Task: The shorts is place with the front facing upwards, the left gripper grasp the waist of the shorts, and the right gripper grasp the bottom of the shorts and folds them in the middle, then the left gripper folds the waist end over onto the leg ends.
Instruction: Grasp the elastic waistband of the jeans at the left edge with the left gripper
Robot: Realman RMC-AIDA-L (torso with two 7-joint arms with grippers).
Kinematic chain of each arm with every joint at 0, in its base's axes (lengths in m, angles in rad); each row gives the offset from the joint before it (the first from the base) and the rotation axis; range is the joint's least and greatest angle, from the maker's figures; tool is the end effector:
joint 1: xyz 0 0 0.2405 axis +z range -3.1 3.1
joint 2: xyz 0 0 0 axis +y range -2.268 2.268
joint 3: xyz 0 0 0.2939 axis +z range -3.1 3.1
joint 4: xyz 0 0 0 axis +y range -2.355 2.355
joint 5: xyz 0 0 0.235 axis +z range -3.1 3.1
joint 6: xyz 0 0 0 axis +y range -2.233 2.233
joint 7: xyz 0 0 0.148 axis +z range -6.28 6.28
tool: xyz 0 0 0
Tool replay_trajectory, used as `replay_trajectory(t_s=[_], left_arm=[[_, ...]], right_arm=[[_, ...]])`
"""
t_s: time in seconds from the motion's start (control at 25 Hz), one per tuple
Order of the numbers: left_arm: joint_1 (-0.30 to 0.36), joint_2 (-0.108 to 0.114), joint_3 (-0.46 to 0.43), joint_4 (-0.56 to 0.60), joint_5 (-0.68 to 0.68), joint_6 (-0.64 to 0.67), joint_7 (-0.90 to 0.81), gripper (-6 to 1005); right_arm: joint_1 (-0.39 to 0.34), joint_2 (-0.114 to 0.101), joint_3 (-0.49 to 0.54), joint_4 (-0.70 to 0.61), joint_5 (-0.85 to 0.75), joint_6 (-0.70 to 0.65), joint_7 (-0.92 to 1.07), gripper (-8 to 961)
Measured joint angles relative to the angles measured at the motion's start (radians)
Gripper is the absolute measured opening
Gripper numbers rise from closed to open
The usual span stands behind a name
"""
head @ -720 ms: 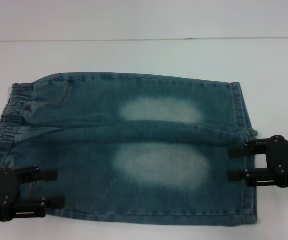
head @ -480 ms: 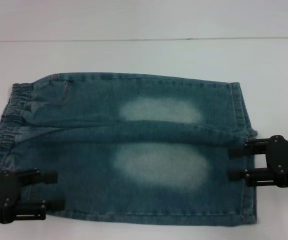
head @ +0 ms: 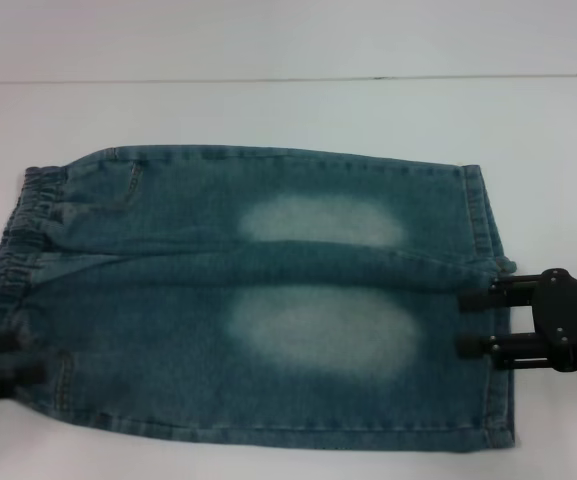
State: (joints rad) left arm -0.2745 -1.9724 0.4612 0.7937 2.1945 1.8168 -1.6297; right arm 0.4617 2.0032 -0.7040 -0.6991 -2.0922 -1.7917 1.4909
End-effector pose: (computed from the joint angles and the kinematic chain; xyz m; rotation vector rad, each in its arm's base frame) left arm -0.4071 0.2615 0.0685 -2.5490 -1.1876 -0.5773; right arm 0.3295 0.3250 0.0115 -2.9101 0.7794 0.6350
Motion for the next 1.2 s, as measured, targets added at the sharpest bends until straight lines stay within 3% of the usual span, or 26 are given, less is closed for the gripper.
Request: replay_trajectory(t_s=[0.12, 0.24, 0.56, 1.2], left_arm=[[0.013, 0.014, -0.096, 0.008, 0.019, -0.014, 0.009, 857], [0.033, 0.016, -0.127, 0.031, 0.023, -0.054, 0.018, 854], [0.062, -0.041, -0.123, 0.122, 0.029, -0.206, 0.048, 848], [0.039, -0.082, -0.090, 0.114, 0.132, -0.327, 0.073, 835]], right_arm=[[0.000, 0.001, 0.000, 0.001, 0.000, 0.004, -0.001, 685], [0.000, 0.003, 0.000, 0.001, 0.001, 0.006, -0.004, 685], [0.001, 0.005, 0.000, 0.004, 0.006, 0.006, -0.011, 679], [0.003, 0.014, 0.001, 0.011, 0.006, 0.019, -0.027, 679]])
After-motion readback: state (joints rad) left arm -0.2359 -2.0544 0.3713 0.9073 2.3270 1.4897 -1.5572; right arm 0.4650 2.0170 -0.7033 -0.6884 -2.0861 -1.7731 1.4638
